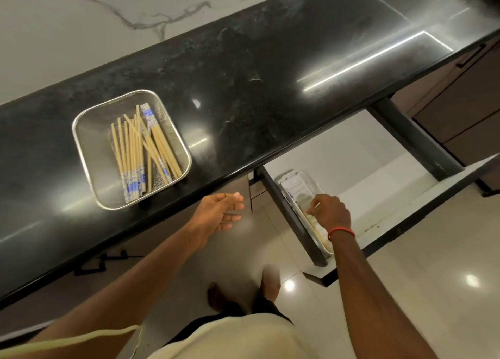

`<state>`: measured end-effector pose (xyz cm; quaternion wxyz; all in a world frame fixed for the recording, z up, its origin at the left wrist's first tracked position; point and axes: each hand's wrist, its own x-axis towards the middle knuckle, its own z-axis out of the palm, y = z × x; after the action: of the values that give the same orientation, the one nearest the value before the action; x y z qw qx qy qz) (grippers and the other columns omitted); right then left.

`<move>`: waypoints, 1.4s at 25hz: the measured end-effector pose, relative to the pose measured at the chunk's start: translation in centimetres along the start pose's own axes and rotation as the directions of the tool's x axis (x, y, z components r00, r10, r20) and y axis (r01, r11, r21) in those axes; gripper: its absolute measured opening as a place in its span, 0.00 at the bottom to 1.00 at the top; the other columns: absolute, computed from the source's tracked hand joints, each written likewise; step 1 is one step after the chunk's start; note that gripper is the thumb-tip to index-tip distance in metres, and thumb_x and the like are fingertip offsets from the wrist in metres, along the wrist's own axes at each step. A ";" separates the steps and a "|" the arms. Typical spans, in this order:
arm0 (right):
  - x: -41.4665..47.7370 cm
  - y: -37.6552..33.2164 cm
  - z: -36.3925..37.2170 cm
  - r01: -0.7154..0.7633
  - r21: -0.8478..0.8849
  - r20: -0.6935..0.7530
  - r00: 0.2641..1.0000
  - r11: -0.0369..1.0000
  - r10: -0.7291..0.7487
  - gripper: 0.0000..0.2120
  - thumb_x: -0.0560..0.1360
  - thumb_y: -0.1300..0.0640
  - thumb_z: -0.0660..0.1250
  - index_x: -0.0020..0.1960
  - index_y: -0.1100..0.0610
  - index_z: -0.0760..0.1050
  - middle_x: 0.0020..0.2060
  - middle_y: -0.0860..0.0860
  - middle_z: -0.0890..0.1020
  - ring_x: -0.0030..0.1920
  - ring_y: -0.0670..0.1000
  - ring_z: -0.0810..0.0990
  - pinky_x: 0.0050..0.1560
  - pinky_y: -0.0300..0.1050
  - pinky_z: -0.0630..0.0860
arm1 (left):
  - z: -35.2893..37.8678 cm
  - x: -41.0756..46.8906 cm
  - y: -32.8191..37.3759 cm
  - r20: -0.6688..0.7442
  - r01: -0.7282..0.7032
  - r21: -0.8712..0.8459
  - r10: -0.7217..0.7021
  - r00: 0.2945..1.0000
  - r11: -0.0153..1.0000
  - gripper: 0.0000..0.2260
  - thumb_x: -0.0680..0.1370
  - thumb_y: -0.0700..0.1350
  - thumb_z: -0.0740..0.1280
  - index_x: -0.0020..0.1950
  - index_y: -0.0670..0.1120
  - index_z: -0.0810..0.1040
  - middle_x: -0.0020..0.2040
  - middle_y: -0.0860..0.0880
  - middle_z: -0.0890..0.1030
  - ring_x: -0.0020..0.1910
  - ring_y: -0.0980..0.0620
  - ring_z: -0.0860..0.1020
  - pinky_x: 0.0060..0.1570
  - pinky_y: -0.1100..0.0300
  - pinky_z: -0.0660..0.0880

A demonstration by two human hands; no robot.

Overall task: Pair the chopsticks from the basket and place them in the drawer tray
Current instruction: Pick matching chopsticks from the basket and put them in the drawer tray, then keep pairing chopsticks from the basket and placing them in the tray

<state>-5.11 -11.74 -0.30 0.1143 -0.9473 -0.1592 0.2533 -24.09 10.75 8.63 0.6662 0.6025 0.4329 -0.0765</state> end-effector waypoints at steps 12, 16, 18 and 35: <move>-4.6 -18.1 -7.7 0.528 0.107 -0.328 0.818 0.842 -0.472 0.12 0.77 0.45 0.69 0.49 0.53 0.80 0.40 0.50 0.84 0.41 0.50 0.82 0.46 0.50 0.83 | -5.8 -3.8 3.6 -0.112 -0.233 -0.076 0.224 0.968 0.969 0.09 0.81 0.52 0.67 0.55 0.50 0.83 0.52 0.52 0.87 0.47 0.53 0.86 0.48 0.55 0.78; -6.3 -22.4 -7.8 0.586 0.066 -0.306 0.782 0.808 -0.543 0.11 0.76 0.44 0.69 0.48 0.52 0.80 0.39 0.48 0.83 0.41 0.48 0.82 0.45 0.51 0.83 | -8.9 -5.0 4.0 -0.189 -0.278 -0.160 0.247 0.950 0.947 0.10 0.81 0.53 0.67 0.57 0.50 0.83 0.53 0.51 0.86 0.50 0.51 0.86 0.50 0.55 0.81; -7.1 -24.5 -7.5 0.611 0.040 -0.304 0.761 0.791 -0.573 0.11 0.76 0.43 0.69 0.48 0.51 0.80 0.38 0.48 0.83 0.40 0.48 0.82 0.43 0.50 0.83 | -10.4 -5.5 4.1 -0.234 -0.312 -0.209 0.262 0.936 0.927 0.10 0.81 0.52 0.68 0.56 0.49 0.84 0.53 0.50 0.87 0.50 0.50 0.86 0.51 0.54 0.81; -7.2 -37.0 0.8 0.618 -0.383 -0.113 0.706 0.686 -0.699 0.09 0.79 0.53 0.64 0.55 0.57 0.76 0.48 0.56 0.82 0.49 0.59 0.82 0.42 0.49 0.75 | -20.0 -7.7 1.3 -0.525 -0.428 -0.488 0.136 0.840 0.761 0.11 0.81 0.50 0.68 0.56 0.45 0.83 0.50 0.47 0.88 0.51 0.46 0.86 0.50 0.52 0.83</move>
<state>-20.45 19.98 13.19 0.0640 -0.8542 -0.5141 0.0439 -37.73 25.27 16.78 0.7006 0.4265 0.4809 0.3100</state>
